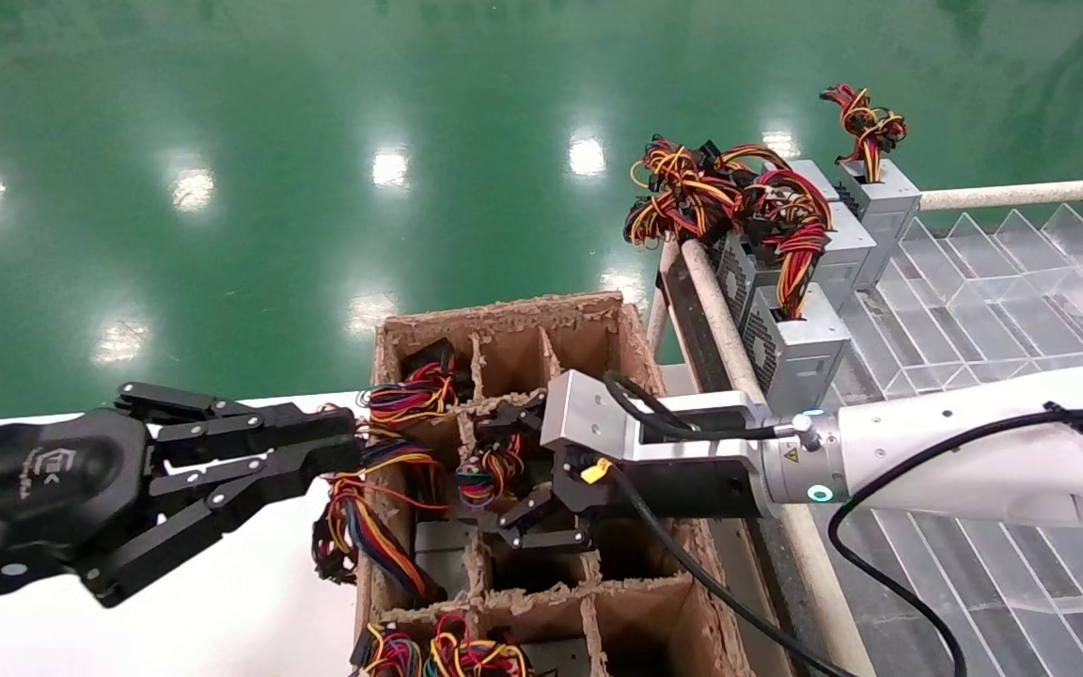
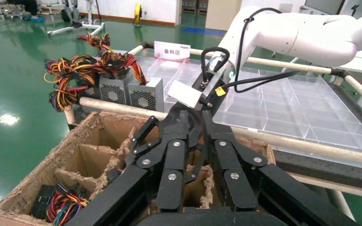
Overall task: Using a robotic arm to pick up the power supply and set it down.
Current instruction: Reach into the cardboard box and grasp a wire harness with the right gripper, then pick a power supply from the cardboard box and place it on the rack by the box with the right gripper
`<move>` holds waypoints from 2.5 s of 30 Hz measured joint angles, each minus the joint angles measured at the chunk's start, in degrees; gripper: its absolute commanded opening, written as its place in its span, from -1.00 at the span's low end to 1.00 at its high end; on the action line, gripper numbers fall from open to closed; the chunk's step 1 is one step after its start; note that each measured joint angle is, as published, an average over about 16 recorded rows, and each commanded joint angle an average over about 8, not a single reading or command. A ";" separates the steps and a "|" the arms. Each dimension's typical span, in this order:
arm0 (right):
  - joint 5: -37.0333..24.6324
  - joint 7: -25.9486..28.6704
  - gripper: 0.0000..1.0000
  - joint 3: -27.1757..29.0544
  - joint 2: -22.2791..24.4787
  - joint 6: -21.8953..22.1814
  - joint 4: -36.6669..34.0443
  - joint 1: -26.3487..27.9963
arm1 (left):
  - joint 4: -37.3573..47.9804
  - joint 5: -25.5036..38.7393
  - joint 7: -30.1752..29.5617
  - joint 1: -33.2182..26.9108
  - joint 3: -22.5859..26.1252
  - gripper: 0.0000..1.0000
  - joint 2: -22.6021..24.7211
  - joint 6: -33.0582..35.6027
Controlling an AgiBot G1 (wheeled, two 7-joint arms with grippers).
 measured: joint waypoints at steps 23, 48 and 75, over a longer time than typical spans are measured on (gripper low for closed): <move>-2.24 2.36 -1.00 -0.44 0.45 2.07 2.74 0.55 | 0.00 0.00 0.00 0.00 0.00 -1.00 0.00 0.00; 2.12 3.62 -1.00 5.46 9.20 -0.82 18.18 7.70 | 0.00 0.00 0.00 0.00 0.00 -1.00 0.00 0.00; -13.22 -8.38 -1.00 1.10 14.59 -16.68 21.87 41.13 | 0.00 0.00 0.00 0.00 0.00 -1.00 0.00 0.00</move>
